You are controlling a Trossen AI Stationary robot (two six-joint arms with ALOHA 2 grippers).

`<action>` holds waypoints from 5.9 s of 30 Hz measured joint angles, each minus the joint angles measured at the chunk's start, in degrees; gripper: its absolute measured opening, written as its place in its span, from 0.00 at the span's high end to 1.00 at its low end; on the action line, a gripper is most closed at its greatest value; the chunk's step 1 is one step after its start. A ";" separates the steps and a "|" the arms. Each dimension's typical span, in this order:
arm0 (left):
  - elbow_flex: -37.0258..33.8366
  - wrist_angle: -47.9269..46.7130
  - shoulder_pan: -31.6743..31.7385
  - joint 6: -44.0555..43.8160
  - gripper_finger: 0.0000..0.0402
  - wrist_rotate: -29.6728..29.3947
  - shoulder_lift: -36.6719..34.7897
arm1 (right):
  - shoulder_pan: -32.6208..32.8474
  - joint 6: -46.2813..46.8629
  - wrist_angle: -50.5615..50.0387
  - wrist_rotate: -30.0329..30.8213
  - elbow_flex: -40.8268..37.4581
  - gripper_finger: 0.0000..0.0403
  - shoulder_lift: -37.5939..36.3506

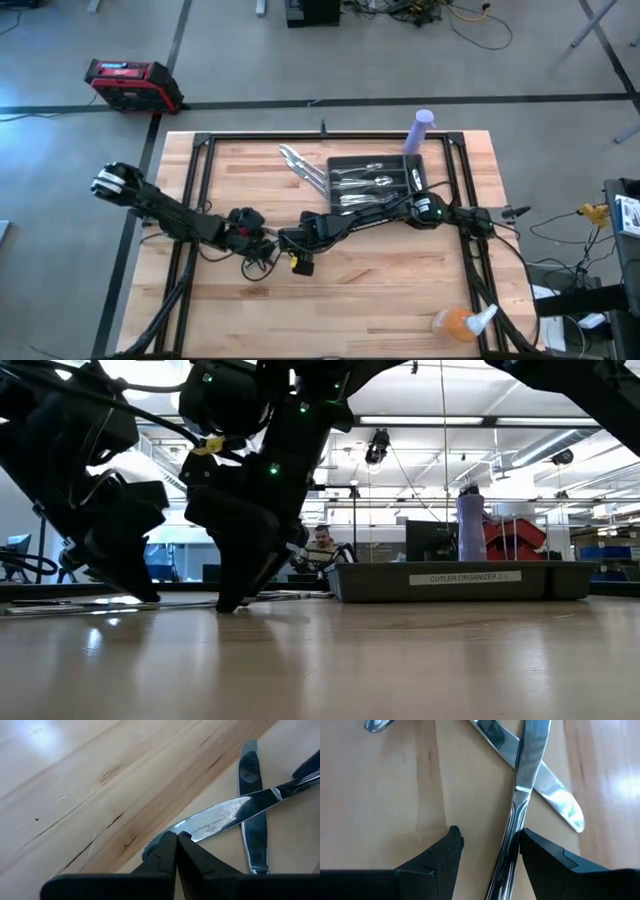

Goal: Sort silverware
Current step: Put the silver knife into the gray silverware tray

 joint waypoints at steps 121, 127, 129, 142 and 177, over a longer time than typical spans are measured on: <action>11.34 -32.44 -13.32 -2.87 1.00 5.05 -15.52 | -0.50 1.68 42.27 -0.13 -48.19 0.78 -40.66; 10.23 -36.31 -12.42 -3.73 1.00 7.01 -16.30 | -0.57 -4.75 56.66 -3.25 -46.65 0.94 -30.76; 9.63 -37.31 -12.32 -4.10 1.00 7.00 -16.36 | -0.57 -7.05 61.18 -4.86 -45.31 0.98 -26.43; 8.58 -38.93 -12.25 -0.97 1.00 8.15 -16.47 | -1.31 -11.62 69.69 -15.16 -28.84 1.00 -4.96; 8.55 -41.32 -12.25 21.18 0.53 5.21 -16.49 | -5.46 -12.75 64.31 -29.17 -26.76 1.00 1.65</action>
